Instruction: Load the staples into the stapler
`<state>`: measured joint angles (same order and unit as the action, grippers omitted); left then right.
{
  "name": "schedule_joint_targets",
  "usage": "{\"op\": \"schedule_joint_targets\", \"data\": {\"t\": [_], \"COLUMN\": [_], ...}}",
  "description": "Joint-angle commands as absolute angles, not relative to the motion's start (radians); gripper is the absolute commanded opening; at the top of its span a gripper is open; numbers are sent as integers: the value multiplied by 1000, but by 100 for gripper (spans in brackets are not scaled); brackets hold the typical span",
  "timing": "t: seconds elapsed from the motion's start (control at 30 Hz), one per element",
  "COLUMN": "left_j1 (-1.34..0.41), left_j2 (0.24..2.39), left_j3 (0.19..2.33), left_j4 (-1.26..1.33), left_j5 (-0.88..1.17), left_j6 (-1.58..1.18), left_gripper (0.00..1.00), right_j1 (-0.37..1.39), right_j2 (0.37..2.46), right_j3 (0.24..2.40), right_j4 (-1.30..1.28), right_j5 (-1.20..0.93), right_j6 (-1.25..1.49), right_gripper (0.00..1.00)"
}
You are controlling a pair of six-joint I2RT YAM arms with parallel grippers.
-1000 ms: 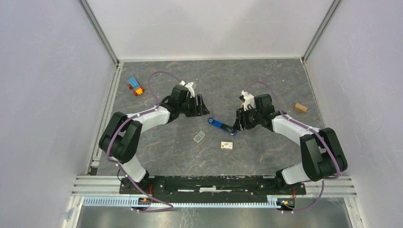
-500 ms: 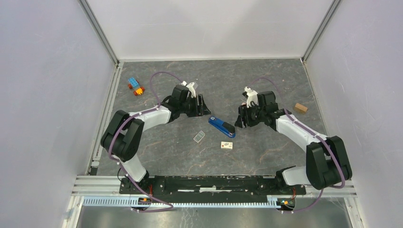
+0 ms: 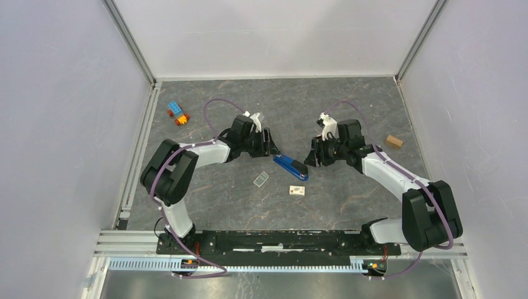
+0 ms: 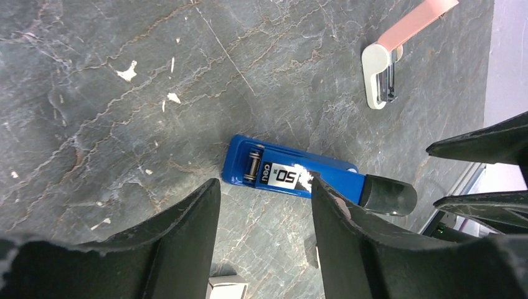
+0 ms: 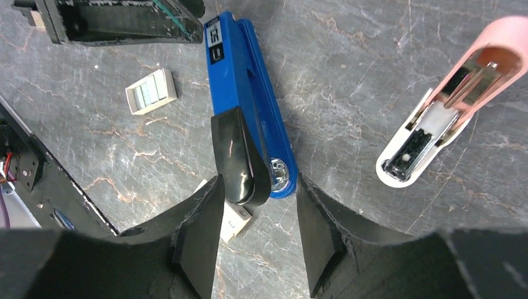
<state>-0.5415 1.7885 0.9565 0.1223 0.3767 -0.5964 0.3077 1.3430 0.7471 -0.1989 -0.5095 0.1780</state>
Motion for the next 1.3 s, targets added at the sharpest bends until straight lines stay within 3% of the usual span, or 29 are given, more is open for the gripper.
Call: {"op": "schedule_joint_targets", "data": {"t": [0.0,0.67,0.9,1.27], "left_j1": [-554,-557,-558,-453], "left_j2": [1817,1869,1848,1558], "left_j3": [980,982,1039,1180], "left_j4": [189,174,107,-257], "left_j5": [410,398,399,240], "left_j6": [-641,-629,-601,-535], "left_gripper": [61,53,52,63], "right_j1": [318,391,391,408], "right_j2": [1363,1451,1439,1295], "right_j3": [712,448,531,738], "right_j4": [-173,-16,-78,-247], "right_j5": [-533,-347,-333,-297], "right_j6": [171,270,250,159], "right_gripper": [52,39,38,54]}}
